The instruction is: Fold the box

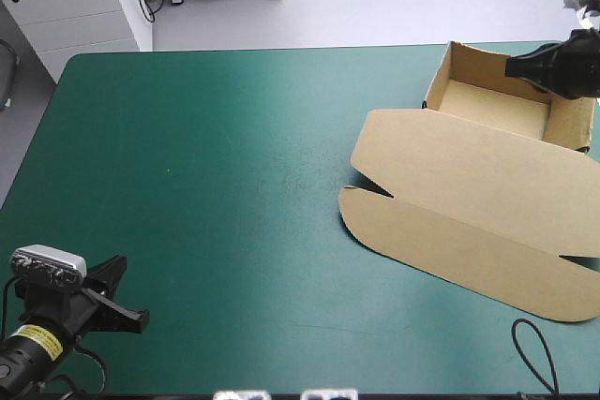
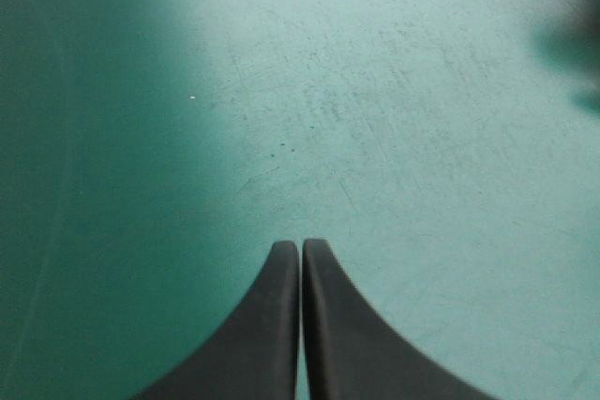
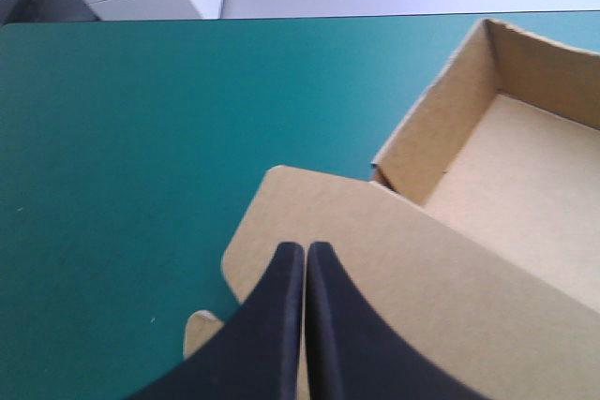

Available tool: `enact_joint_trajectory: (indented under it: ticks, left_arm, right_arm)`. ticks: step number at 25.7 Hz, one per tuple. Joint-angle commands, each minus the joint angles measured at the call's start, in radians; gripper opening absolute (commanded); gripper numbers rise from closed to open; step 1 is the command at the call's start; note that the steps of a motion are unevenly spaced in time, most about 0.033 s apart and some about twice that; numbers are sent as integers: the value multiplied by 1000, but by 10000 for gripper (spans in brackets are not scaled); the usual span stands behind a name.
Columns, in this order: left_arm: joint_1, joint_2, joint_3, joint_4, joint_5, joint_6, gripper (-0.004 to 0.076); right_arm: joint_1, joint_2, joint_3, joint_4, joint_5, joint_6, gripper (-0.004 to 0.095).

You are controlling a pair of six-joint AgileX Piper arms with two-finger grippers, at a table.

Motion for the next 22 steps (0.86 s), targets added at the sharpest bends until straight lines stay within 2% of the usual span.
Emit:
enact_joint_trajectory:
  ticks: [1, 5, 7, 11, 14, 15, 20, 22]
  left_arm:
    - [-4, 8, -25, 16, -58, -8, -8]
    - [-4, 8, -25, 12, -58, -8, -8]
    - [-4, 8, -25, 9, -58, -8, -8]
    - [-4, 8, -25, 9, -58, -8, -8]
    - [-4, 8, -25, 9, -58, -8, -8]
    - [-4, 8, -23, 12, -60, -8, -8]
    - [-4, -2, -21, 16, -77, 2, -8]
    - [-4, -33, 4, 16, -132, 6, -8]
  right_arm:
    - [53, -102, 87, 91, -46, -81, -13]
    - [219, -213, 252, 23, -153, -102, -13]
    - [316, -275, 327, -62, -199, -99, -13]
    - [438, -402, 472, -214, -317, -68, -13]
    - [458, -528, 610, -277, -454, -64, -13]
    - [458, -614, 716, -315, -522, -64, -13]
    - [458, -848, 1037, -337, -635, -60, -13]
    - [458, -938, 1131, -337, -681, -41, -13]
